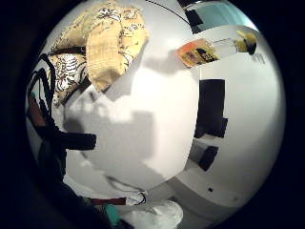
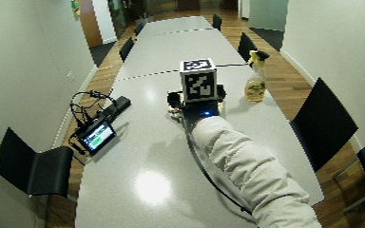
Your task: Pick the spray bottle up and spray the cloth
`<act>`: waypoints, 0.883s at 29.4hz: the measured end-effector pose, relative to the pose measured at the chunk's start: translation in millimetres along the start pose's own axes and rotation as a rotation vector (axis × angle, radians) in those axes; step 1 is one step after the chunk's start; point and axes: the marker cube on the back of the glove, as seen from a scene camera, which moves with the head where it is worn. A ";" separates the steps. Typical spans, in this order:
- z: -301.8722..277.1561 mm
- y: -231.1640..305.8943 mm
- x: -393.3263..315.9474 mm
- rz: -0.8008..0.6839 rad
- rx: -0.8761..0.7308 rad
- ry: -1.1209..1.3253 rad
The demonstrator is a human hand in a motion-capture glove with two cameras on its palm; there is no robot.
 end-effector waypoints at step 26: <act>-20.6 56.2 45.1 -0.283 0.108 -0.938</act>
